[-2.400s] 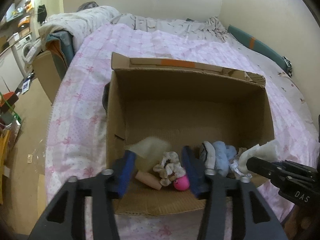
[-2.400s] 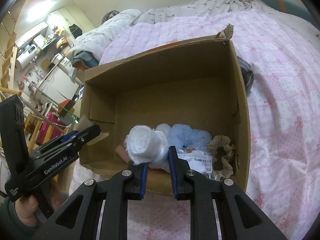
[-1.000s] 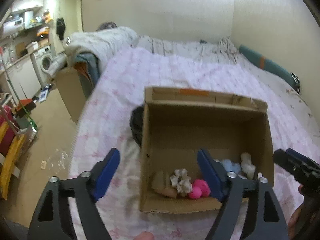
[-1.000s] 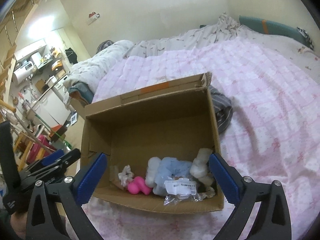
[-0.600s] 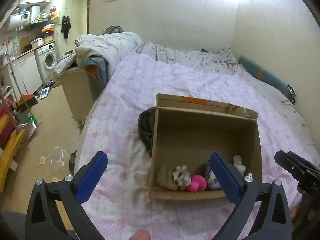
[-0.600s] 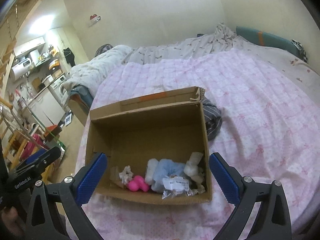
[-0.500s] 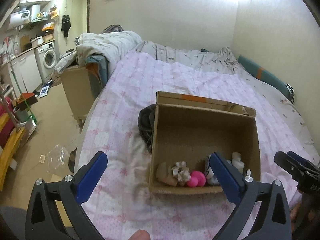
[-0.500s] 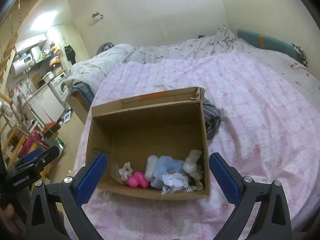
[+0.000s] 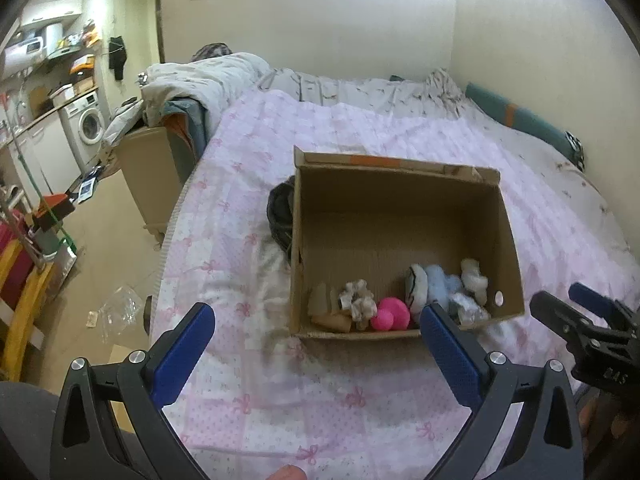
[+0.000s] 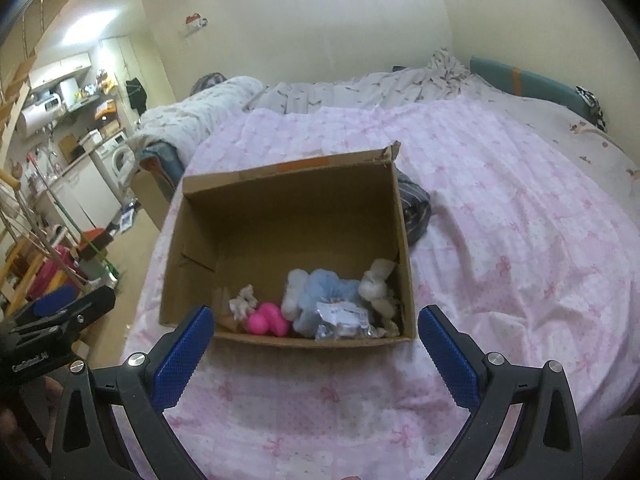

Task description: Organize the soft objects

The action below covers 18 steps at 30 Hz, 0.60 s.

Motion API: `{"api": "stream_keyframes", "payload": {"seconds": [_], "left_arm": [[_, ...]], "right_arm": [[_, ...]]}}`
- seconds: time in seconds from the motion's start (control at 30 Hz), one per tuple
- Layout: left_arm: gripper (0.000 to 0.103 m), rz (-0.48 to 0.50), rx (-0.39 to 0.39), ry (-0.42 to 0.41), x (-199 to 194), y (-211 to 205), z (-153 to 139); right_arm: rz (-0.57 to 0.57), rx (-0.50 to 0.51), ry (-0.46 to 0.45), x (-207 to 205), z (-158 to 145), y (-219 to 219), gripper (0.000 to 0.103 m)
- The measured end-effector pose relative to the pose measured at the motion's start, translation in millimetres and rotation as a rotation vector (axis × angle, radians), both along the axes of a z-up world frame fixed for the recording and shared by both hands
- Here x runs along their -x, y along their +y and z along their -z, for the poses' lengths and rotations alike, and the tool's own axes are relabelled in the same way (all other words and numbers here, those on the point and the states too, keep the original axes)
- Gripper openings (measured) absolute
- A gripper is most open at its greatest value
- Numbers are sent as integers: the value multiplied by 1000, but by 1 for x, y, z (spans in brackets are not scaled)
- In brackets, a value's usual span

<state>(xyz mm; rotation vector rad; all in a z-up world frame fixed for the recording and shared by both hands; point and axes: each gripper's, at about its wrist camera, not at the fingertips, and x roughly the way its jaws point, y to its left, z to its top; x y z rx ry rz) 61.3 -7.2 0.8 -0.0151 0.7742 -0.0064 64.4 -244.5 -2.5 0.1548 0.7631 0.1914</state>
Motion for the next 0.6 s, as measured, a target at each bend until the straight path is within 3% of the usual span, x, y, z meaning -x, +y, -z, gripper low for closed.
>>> {"api": "stream_keyframes", "payload": {"seconds": [0.6], "left_arm": [[102,14,18,17,-7,-1,7]], "right_arm": [[-1,52,35,-5,16,7,103]]}}
